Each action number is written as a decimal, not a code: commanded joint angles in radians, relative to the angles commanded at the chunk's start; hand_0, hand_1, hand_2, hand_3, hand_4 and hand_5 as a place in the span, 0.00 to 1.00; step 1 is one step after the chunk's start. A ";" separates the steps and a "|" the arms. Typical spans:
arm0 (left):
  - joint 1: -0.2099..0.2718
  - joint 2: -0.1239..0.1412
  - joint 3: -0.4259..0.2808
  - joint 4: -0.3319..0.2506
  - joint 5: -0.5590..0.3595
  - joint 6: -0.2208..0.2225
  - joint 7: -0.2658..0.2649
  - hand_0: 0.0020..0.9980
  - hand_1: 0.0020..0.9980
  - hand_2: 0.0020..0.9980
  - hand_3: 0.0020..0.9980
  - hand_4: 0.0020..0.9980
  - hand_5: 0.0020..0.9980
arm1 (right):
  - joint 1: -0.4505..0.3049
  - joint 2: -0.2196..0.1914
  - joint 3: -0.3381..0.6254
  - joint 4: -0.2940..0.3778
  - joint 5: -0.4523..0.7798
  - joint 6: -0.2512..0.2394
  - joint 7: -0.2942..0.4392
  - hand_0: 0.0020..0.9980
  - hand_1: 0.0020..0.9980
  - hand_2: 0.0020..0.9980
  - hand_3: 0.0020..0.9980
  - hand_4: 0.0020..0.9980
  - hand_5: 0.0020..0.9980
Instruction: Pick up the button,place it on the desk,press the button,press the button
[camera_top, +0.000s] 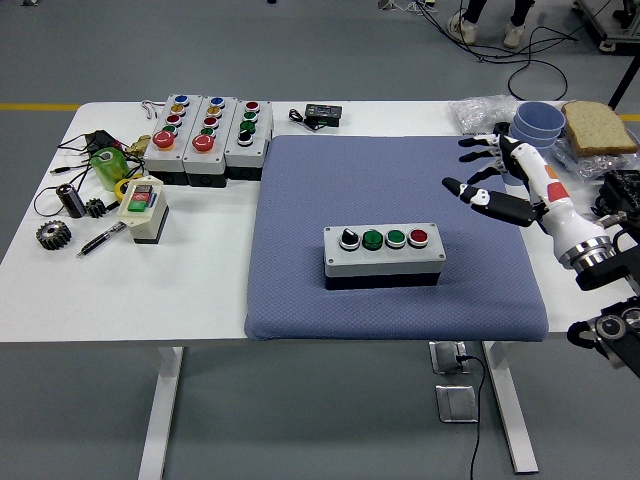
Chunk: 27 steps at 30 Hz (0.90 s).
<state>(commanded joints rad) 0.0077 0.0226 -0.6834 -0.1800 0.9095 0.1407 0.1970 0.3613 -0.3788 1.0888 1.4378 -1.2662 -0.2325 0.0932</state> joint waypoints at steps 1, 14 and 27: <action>0.000 0.000 0.002 0.000 -0.002 0.000 0.000 0.65 0.72 0.77 0.67 0.41 0.75 | -0.008 0.001 0.015 -0.003 0.045 0.009 0.005 0.78 0.70 0.77 0.73 0.89 0.44; -0.006 0.000 -0.002 0.000 0.000 0.001 -0.002 0.65 0.72 0.77 0.67 0.41 0.75 | -0.136 0.036 0.131 -0.007 0.591 0.030 0.003 0.78 0.71 0.76 0.72 0.88 0.41; -0.009 -0.002 -0.008 0.000 0.007 0.000 0.002 0.65 0.72 0.77 0.67 0.41 0.75 | -0.175 0.059 0.164 -0.007 0.904 0.023 0.002 0.75 0.70 0.74 0.70 0.85 0.38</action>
<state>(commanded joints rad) -0.0014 0.0203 -0.6918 -0.1800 0.9168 0.1403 0.1989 0.1859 -0.3202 1.2533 1.4306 -0.3618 -0.2095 0.0948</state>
